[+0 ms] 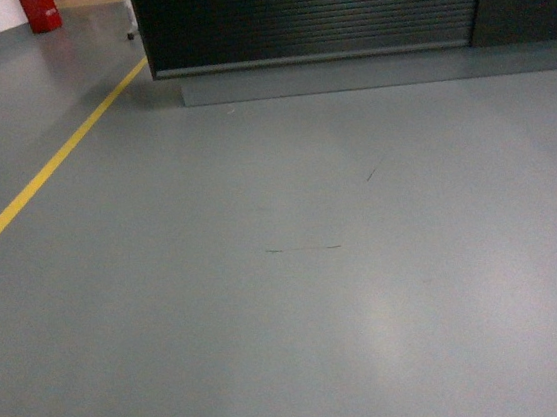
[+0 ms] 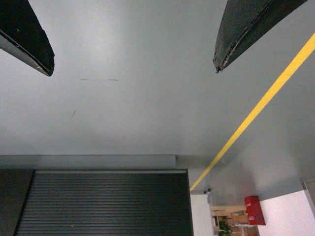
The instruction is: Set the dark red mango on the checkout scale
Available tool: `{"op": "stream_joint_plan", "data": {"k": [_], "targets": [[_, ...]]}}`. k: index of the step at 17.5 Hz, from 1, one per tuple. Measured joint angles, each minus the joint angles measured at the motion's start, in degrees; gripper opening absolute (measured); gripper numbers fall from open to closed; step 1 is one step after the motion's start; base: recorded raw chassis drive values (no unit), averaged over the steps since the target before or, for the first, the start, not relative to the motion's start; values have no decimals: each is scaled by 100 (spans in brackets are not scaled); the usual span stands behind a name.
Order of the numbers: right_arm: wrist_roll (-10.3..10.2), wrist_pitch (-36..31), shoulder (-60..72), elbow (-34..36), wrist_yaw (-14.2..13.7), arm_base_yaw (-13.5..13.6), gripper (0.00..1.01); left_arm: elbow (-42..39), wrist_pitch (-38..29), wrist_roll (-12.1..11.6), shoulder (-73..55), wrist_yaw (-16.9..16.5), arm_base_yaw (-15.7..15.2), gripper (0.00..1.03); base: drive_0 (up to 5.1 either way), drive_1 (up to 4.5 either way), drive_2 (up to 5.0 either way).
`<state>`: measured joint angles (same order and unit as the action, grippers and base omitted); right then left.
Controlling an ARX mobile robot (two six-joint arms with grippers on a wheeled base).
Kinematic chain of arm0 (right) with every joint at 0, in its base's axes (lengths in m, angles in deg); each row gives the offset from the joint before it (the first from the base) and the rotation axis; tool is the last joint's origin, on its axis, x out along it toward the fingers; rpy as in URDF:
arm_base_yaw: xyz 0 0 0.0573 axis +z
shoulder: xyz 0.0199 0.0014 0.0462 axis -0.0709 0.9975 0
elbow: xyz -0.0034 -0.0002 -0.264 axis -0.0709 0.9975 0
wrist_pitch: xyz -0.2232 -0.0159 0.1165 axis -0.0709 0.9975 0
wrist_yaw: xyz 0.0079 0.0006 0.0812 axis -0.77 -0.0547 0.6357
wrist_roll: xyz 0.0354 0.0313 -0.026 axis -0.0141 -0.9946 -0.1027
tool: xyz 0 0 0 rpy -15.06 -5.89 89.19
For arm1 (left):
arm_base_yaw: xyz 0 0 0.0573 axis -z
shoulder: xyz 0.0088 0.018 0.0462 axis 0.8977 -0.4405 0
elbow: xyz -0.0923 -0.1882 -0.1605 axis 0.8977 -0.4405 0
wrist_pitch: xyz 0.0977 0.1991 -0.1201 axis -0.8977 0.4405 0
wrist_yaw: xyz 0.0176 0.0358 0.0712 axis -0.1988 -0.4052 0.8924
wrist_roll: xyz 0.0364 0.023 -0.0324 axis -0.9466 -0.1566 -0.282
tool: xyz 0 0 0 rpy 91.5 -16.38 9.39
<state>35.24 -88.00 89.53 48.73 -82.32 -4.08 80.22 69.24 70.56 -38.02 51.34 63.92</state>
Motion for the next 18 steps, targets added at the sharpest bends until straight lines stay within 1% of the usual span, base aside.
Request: {"op": "stream_joint_plan", "data": {"k": [18], "targets": [[0, 0, 0, 0, 0, 0, 98, 0, 0, 0, 0, 0, 0, 98, 0, 0, 0]]}}
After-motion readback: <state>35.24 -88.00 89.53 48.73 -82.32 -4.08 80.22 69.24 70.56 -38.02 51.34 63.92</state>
